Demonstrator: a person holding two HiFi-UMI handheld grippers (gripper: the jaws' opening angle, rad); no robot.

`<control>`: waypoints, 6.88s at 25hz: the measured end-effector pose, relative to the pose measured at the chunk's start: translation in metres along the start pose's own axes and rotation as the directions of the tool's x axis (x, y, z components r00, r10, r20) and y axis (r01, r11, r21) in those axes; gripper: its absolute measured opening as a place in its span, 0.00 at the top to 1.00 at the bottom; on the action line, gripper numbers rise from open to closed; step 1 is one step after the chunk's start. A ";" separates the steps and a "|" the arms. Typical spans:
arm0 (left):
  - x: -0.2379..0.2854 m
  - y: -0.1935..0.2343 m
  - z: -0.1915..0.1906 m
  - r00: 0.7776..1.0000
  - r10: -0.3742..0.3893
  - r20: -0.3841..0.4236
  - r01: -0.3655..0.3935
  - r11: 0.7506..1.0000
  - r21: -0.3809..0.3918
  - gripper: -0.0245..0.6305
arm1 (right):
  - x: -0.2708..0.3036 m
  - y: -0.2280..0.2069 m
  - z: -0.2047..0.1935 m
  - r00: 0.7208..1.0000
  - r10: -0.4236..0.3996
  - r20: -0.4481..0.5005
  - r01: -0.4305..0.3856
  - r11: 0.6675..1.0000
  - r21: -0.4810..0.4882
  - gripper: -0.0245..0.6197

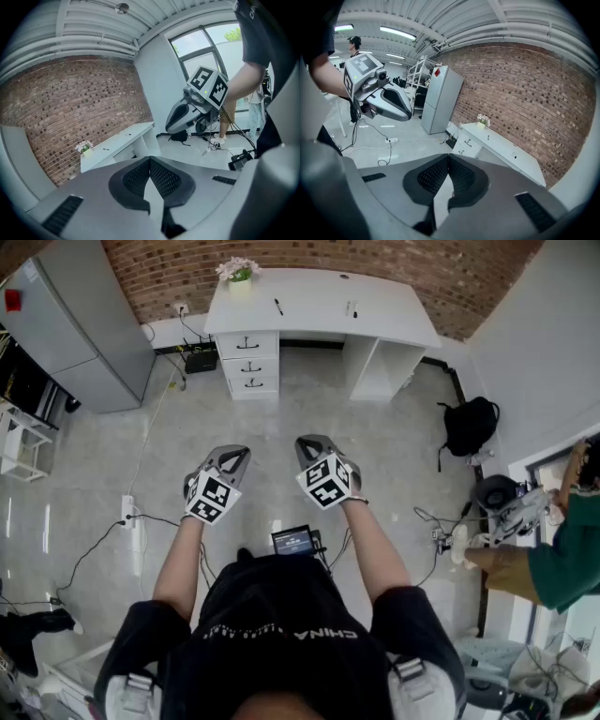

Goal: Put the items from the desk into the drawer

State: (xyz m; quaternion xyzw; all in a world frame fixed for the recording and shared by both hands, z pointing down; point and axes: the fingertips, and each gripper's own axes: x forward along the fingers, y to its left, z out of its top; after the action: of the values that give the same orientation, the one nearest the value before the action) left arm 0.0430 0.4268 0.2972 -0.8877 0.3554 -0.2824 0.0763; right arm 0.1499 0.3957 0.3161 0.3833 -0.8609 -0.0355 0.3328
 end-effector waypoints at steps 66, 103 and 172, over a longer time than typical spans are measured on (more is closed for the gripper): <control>0.105 0.046 -0.018 0.995 0.037 -0.094 -0.046 0.994 -0.096 0.94 | 0.075 -0.077 -0.038 0.987 0.160 -0.002 -0.160 0.987 -0.007 0.94; 0.317 0.354 -0.062 0.989 -0.132 -0.070 0.120 0.981 -0.155 0.94 | 0.389 -0.256 0.061 0.983 0.154 -0.103 -0.137 0.978 0.158 0.94; 0.502 0.543 -0.073 0.973 -0.164 -0.161 0.123 0.964 -0.238 0.94 | 0.659 -0.466 0.078 0.961 0.140 -0.239 -0.068 0.956 0.287 0.93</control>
State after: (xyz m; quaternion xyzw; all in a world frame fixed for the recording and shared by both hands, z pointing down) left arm -0.0219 -0.3067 0.3992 -0.8852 0.3252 -0.3235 -0.0781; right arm 0.0804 -0.3981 0.4675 0.3811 -0.8261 0.1525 0.3861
